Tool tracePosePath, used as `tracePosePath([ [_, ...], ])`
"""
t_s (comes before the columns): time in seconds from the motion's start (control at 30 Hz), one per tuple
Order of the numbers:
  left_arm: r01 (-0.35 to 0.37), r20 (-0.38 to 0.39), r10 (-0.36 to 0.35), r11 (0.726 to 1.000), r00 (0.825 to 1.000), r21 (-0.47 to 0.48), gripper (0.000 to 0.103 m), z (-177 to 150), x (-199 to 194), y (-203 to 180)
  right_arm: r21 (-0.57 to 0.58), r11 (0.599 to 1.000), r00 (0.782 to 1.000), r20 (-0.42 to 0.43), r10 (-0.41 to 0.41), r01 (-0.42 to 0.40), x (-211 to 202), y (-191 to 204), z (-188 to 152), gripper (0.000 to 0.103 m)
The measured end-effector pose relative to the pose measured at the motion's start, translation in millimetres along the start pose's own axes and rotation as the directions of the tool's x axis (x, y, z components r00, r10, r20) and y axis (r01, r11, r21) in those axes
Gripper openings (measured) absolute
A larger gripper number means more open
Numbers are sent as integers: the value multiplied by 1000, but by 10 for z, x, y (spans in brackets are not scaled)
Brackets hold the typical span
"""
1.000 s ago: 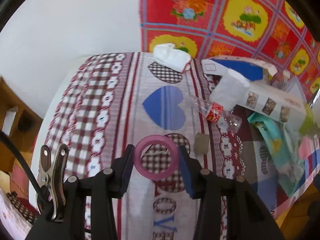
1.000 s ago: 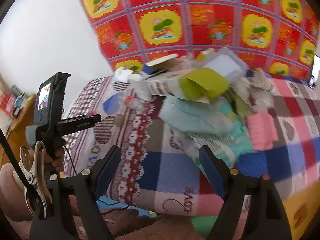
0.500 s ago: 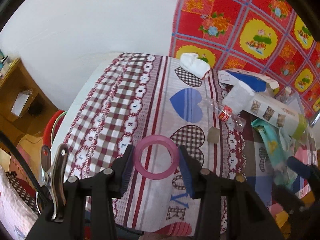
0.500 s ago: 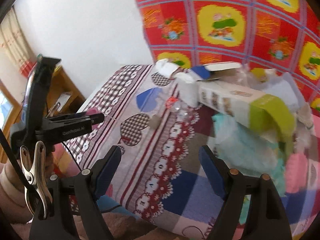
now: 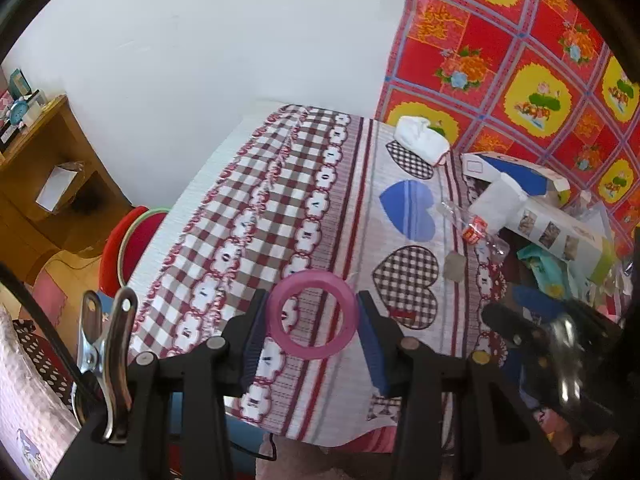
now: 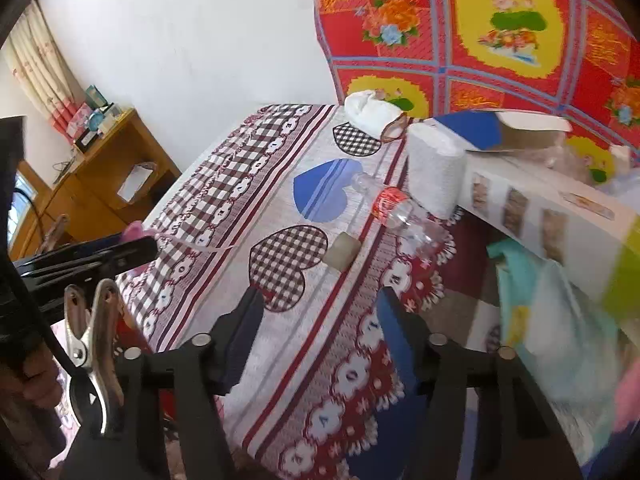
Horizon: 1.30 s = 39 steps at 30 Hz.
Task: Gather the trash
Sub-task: 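Carry the pink ring with the left gripper over the red bucket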
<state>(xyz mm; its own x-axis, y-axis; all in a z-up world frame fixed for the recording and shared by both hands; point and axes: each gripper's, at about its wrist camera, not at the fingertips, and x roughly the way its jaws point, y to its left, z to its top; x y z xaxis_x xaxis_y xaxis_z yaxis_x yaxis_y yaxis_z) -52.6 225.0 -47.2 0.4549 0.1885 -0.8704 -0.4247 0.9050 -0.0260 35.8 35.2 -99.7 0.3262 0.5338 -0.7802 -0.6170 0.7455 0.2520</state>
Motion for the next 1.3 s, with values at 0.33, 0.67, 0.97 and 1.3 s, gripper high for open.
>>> tracePosePath([
  [0.33, -16, 11, 16, 1000, 1000, 12, 46, 150, 8, 362, 65, 997, 999, -10, -50, 51, 450, 19, 148, 40],
  [0.67, 32, 27, -34, 996, 999, 81, 46, 302, 45, 566, 124, 982, 989, -23, -143, 145, 680, 40, 228, 30],
  [0.97, 102, 30, -107, 985, 994, 141, 46, 429, 100, 661, 141, 965, 976, -30, -218, 220, 747, 85, 214, 16],
  [1.3, 210, 15, -219, 953, 976, 218, 46, 463, 145, 726, 208, 950, 971, -8, -239, 235, 566, 200, 245, 8],
])
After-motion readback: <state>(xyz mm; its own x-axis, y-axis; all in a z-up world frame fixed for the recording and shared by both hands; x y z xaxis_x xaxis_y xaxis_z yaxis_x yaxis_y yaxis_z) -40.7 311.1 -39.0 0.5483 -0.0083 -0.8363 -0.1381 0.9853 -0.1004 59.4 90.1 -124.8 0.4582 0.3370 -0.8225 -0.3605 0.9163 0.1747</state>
